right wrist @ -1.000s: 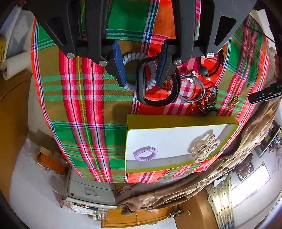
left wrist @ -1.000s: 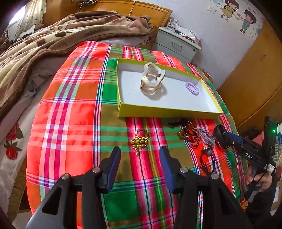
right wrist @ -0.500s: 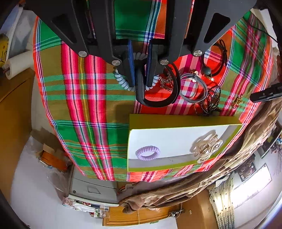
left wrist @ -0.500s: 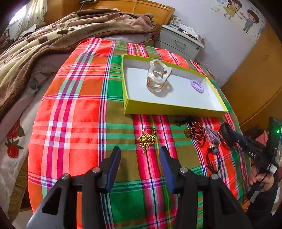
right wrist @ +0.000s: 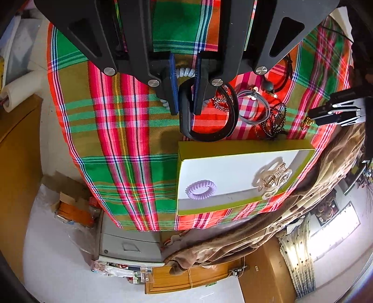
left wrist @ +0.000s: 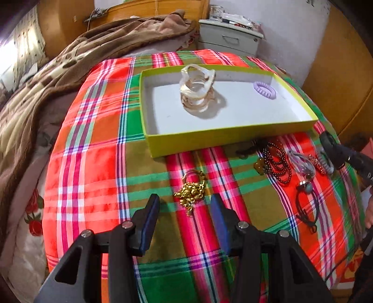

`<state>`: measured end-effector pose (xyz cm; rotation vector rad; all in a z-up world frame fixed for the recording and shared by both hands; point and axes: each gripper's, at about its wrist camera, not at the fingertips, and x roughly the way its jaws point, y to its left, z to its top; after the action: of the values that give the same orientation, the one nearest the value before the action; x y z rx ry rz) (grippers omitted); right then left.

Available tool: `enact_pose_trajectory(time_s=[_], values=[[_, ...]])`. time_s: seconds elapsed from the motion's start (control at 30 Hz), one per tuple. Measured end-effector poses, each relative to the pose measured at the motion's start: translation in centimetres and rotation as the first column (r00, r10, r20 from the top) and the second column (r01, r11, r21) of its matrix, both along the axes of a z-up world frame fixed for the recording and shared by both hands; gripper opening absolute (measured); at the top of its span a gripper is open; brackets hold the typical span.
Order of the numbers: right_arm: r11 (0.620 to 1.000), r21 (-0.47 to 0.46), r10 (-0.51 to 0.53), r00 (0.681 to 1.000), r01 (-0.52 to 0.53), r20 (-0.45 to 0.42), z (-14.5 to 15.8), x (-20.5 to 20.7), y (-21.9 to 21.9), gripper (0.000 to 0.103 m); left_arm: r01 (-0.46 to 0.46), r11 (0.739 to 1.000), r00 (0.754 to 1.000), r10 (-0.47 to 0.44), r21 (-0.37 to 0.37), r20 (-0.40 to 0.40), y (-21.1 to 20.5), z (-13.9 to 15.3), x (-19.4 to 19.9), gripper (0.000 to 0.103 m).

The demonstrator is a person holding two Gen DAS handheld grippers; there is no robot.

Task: Organize jewelry
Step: 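Grasp the gold chain with the left gripper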

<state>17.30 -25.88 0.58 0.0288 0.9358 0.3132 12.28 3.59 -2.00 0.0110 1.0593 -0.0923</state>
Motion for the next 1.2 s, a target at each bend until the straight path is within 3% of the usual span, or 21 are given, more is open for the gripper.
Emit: enact_pose_trajectory(time_s=[0.2, 0.37, 0.53, 0.7, 0.83, 1.2], values=[[1.000, 0.011, 0.000, 1.000, 0.000, 0.001, 0.0, 0.2, 0.0, 0.013, 0.017, 0.999, 1.000, -0.017, 0.030, 0.004, -0.6, -0.2, 0.4, 0.046], [1.000, 0.022, -0.007, 1.000, 0.007, -0.003, -0.2, 0.4, -0.2, 0.013, 0.028, 0.999, 0.999, -0.028, 0.026, 0.015, -0.7, 0.0, 0.1, 0.025], [0.999, 0.030, -0.016, 1.000, 0.016, -0.005, -0.2, 0.4, -0.4, 0.013, 0.022, 1.000, 1.000, -0.022, 0.011, 0.022, -0.4, 0.1, -0.1, 0.014], [0.999, 0.030, -0.022, 1.000, 0.022, -0.005, -0.3, 0.3, -0.5, 0.013, 0.008, 0.999, 1.000, -0.007, -0.034, 0.025, 0.1, 0.2, -0.2, 0.012], [0.999, 0.033, -0.023, 1.000, 0.023, 0.000, -0.1, 0.2, -0.5, 0.013, 0.000, 0.999, 0.999, 0.002, -0.052, 0.043, 0.4, 0.7, -0.4, 0.002], [0.999, 0.042, -0.027, 1.000, 0.026, 0.010, 0.2, -0.1, -0.5, 0.013, -0.008, 0.995, 0.996, 0.016, -0.099, 0.087, 1.1, 2.2, -1.0, 0.001]])
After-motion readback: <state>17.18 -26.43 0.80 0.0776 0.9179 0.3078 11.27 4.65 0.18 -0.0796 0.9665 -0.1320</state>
